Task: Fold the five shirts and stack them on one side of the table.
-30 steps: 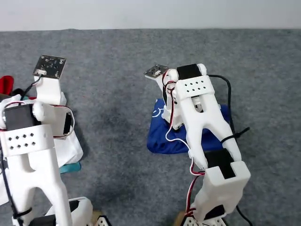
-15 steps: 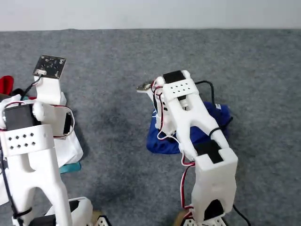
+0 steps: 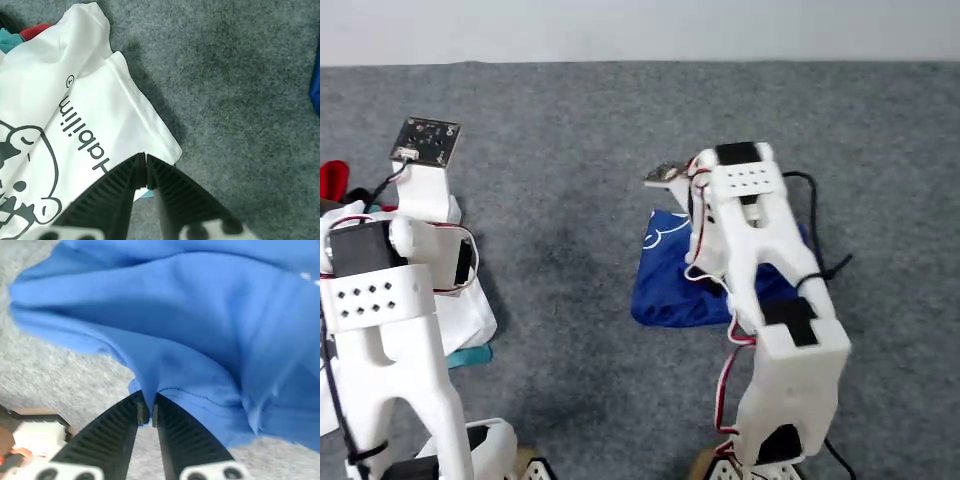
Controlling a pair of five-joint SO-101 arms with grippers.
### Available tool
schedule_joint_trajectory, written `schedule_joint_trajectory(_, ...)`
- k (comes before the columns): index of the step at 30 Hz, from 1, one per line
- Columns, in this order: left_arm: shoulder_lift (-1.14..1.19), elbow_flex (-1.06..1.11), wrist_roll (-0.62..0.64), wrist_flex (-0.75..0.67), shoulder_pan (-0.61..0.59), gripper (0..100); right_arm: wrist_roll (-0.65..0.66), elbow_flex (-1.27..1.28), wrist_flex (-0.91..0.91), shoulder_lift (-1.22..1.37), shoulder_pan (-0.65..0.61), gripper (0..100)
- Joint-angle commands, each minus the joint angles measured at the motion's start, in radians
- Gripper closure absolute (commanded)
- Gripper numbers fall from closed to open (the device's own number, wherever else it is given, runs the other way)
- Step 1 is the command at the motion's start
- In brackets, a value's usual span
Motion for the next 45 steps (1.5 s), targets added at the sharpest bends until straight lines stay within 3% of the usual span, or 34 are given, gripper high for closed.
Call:
schedule_joint_trajectory(1,-0.029,-0.004,-0.008,0.025,-0.002,100,0.110,0.058,0.045,-0.162,0.041,98.8)
schedule_joint_trajectory(13,-0.029,-0.005,-0.009,0.025,0.003,100,0.370,0.207,0.042,-0.248,0.231,98.8)
schedule_joint_trajectory(22,-0.021,-0.005,-0.009,0.025,0.005,100,0.388,0.278,0.042,-0.259,0.226,95.1)
schedule_joint_trajectory(27,-0.021,-0.005,-0.057,0.025,0.000,100,0.199,0.272,0.042,-0.315,0.157,74.5)
schedule_joint_trajectory(29,-0.021,-0.005,-0.057,0.025,-0.002,100,0.109,0.245,0.041,-0.354,0.111,71.8)
schedule_joint_trajectory(32,-0.021,-0.005,-0.057,0.025,0.000,100,0.017,0.176,0.039,-0.390,0.031,76.0)
schedule_joint_trajectory(38,-0.021,-0.005,-0.055,0.023,0.005,100,-0.114,0.103,-0.002,-0.326,-0.143,99.8)
schedule_joint_trajectory(45,-0.021,-0.005,-0.057,0.023,-0.002,100,-0.232,0.103,0.004,-0.104,-0.249,98.9)
